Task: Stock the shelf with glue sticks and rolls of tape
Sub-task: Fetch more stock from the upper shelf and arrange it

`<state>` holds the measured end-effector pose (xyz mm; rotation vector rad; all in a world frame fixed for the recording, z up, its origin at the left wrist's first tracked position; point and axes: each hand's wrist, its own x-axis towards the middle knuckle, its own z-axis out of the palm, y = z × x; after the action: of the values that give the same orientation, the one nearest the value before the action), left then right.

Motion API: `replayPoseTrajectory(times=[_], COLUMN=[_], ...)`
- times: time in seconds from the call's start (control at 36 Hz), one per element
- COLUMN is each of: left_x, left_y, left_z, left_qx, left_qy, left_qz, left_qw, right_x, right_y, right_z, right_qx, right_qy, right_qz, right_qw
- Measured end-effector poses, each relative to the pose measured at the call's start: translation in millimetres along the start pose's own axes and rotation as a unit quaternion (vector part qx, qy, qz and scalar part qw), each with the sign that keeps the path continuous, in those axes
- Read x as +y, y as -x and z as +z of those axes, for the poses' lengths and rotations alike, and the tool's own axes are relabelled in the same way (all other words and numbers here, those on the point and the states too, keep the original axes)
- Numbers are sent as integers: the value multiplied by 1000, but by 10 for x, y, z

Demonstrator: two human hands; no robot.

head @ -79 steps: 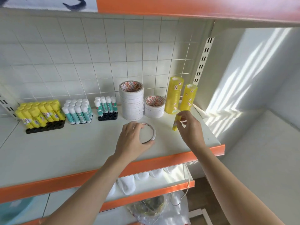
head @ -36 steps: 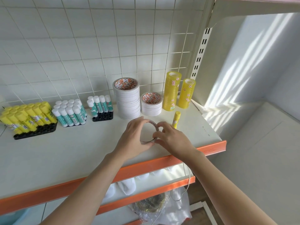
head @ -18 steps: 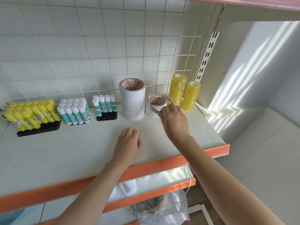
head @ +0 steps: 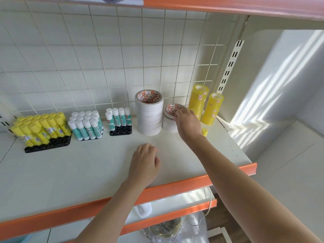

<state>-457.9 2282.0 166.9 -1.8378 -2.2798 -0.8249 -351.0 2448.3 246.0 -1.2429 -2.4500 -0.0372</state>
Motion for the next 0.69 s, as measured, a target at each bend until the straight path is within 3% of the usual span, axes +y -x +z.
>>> replayPoseTrajectory(times=[0.69], left_x=[3], left_y=[-2], left_z=[25], left_qx=[15], left_qy=[0], left_qz=[9], left_qw=[1000], right_x=[-20], right_y=[-34], right_z=[-77], right_qx=[-49], right_qy=[9], right_qz=[2], right_qw=[999])
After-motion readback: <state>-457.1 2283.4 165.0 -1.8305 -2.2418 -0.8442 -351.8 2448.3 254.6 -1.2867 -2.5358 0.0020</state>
